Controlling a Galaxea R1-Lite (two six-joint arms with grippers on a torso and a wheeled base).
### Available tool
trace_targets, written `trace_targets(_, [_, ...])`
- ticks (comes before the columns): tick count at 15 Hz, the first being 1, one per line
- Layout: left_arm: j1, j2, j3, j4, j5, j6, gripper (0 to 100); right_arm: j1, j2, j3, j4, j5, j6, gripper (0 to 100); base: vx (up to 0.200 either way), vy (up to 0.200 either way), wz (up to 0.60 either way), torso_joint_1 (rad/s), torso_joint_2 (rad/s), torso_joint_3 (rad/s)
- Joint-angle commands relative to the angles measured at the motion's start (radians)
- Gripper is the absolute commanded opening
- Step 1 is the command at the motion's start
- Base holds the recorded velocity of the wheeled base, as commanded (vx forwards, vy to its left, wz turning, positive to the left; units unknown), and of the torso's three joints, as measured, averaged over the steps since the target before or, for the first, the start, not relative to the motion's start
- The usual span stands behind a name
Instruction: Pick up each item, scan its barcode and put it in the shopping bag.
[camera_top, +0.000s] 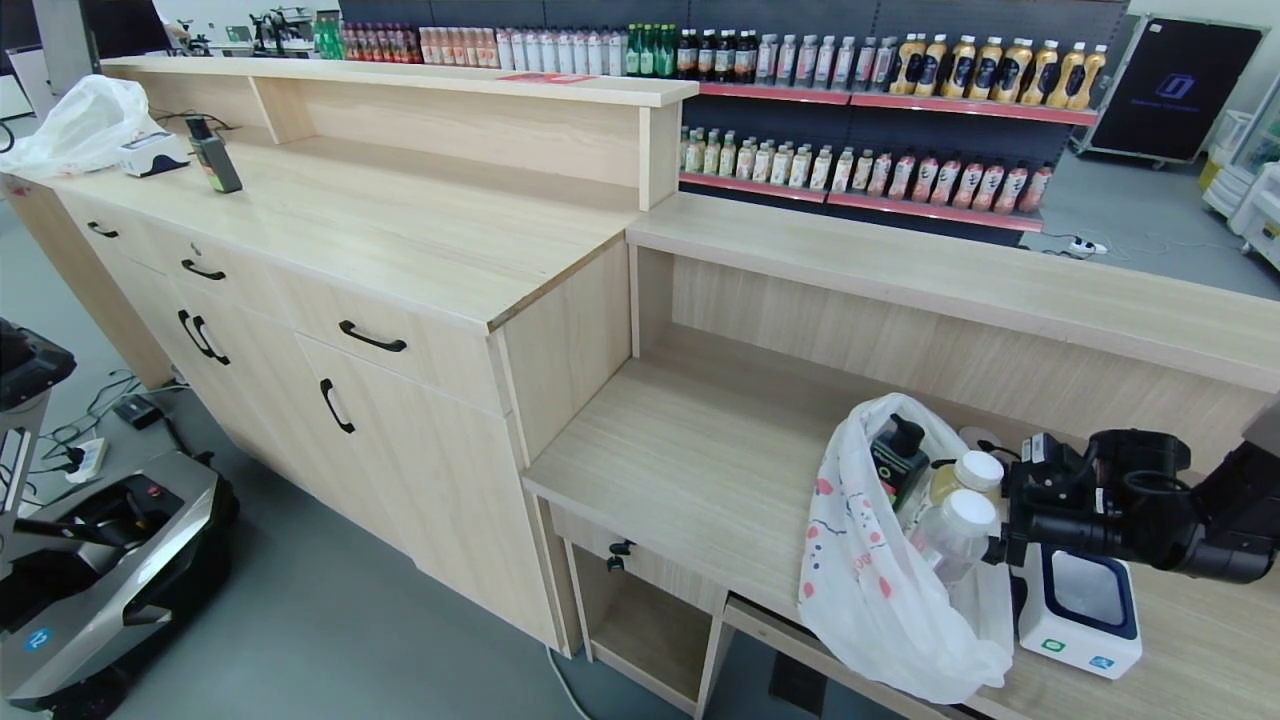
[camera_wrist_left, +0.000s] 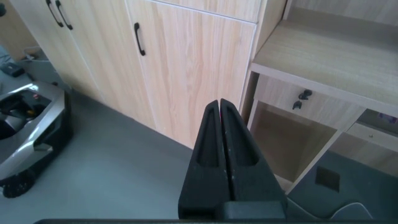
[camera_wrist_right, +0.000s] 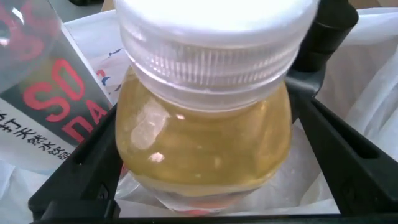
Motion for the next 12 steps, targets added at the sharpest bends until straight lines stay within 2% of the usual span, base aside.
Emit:
trace_targets(1, [0.000,0.000,0.000,0.000,0.000,-0.001,0,-0.007,-0.016,0.000,0.002,0.001,0.000,100,0.000,0.000,0.00,0.000,0.00,0.000])
trace_targets(8, [0.000,0.000,0.000,0.000,0.000,0.000,0,-0.050,-0.066,-0.014,-0.005,0.001,0.029,100,0.000,0.000,0.00,0.000,0.00,0.000])
trace_targets(12, [0.000,0.000,0.000,0.000,0.000,-0.001,0,-0.059,-0.148,0.003,0.002,0.008,0.097,100,0.000,0.000,0.00,0.000,0.00,0.000])
